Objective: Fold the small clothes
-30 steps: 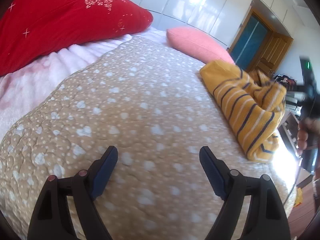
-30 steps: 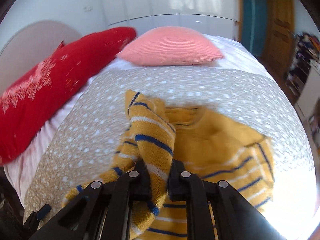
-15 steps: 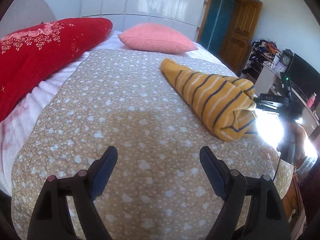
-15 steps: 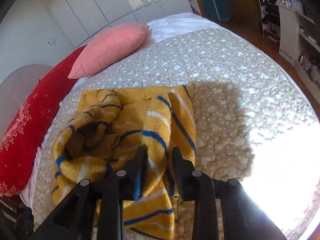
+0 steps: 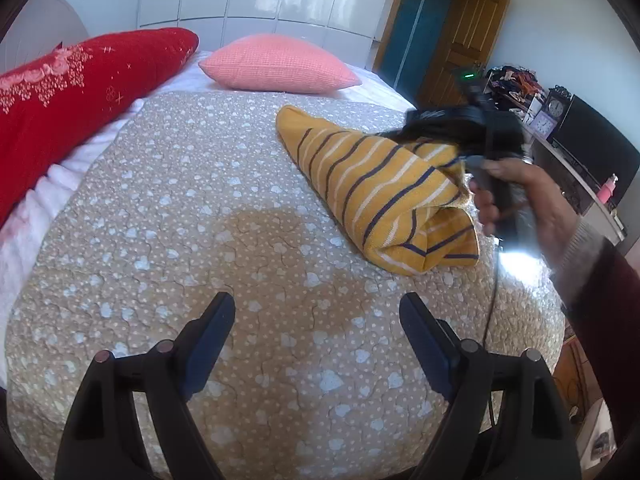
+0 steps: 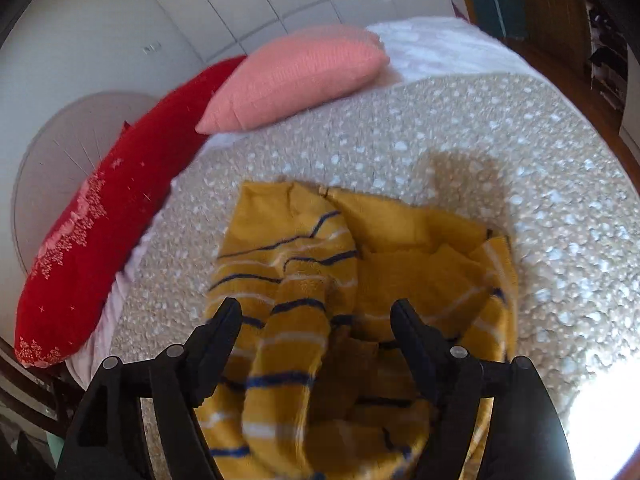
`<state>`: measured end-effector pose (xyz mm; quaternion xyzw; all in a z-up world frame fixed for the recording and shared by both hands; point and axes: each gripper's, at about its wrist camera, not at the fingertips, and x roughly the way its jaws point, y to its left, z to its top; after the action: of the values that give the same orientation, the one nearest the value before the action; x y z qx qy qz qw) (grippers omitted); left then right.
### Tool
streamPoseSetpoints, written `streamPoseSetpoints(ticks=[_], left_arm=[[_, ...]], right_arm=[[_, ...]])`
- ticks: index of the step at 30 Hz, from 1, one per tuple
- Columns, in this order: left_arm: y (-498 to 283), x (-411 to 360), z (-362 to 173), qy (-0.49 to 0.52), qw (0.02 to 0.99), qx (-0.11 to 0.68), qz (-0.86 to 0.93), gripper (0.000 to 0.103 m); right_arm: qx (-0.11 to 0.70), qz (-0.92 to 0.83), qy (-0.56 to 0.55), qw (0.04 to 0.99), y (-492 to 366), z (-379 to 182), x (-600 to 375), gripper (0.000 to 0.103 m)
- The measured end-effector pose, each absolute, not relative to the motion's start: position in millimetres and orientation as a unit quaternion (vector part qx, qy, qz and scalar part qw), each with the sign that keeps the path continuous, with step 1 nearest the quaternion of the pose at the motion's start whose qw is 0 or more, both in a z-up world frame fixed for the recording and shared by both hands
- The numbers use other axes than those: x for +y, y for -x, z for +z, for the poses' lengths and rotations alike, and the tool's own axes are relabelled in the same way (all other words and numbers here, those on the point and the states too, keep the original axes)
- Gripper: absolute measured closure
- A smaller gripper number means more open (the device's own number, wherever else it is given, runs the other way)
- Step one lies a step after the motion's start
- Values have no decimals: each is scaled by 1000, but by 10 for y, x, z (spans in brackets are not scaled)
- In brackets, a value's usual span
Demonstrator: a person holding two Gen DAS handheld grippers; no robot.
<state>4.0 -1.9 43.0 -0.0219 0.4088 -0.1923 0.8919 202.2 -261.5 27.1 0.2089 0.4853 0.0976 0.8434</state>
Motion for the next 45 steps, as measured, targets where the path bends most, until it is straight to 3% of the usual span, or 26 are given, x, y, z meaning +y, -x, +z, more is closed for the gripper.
streamPoseSetpoints(ticks=[1, 10, 14, 17, 21, 23, 24, 25, 32, 33, 34, 35, 36, 41, 45], left_arm=[[-19, -24, 449, 16, 893, 408, -189, 20], [-75, -75, 450, 4, 888, 418, -191, 20], [-222, -242, 355, 26, 871, 443, -210, 20], [-360, -423, 390, 29, 864, 450, -224, 20], [-559, -628, 486, 25, 860, 451, -236, 20], [-654, -744, 511, 21, 856, 453, -248, 19], [-693, -818, 519, 11, 856, 452, -252, 18], [-713, -913, 530, -7, 858, 444, -258, 18], [-617, -1719, 229, -247, 856, 376, -256, 15], [-630, -1795, 149, -275, 852, 373, -243, 19], [-670, -1856, 75, -300, 848, 373, -227, 45], [-720, -1863, 60, -301, 844, 384, -225, 64], [-788, -1844, 86, -290, 844, 393, -219, 64], [-955, -1586, 648, -221, 881, 368, -200, 90], [-876, -1495, 850, -215, 896, 342, -185, 97]], right_arm=[[496, 108, -234, 829, -2074, 172, -2625, 90], [305, 93, -296, 901, -1071, 727, -3267, 93], [334, 45, -297, 893, -643, 331, -3531, 92], [380, 57, -296, 874, -519, 18, -3572, 89], [356, 72, -288, 886, -346, 98, -3593, 84], [332, 76, -300, 891, -237, 190, -3659, 64], [322, 77, -304, 893, -196, 210, -3668, 46], [313, 78, -308, 895, -147, 230, -3690, 39], [324, 112, -315, 885, -99, 159, -3561, 30], [333, 114, -307, 884, -117, 126, -3506, 31], [344, 120, -301, 881, -153, 86, -3462, 53], [360, 128, -295, 876, -210, 59, -3419, 76], [372, 131, -295, 870, -265, 54, -3409, 92], [303, 159, -349, 872, -339, 451, -3635, 96], [274, 170, -377, 868, -312, 625, -3732, 96]])
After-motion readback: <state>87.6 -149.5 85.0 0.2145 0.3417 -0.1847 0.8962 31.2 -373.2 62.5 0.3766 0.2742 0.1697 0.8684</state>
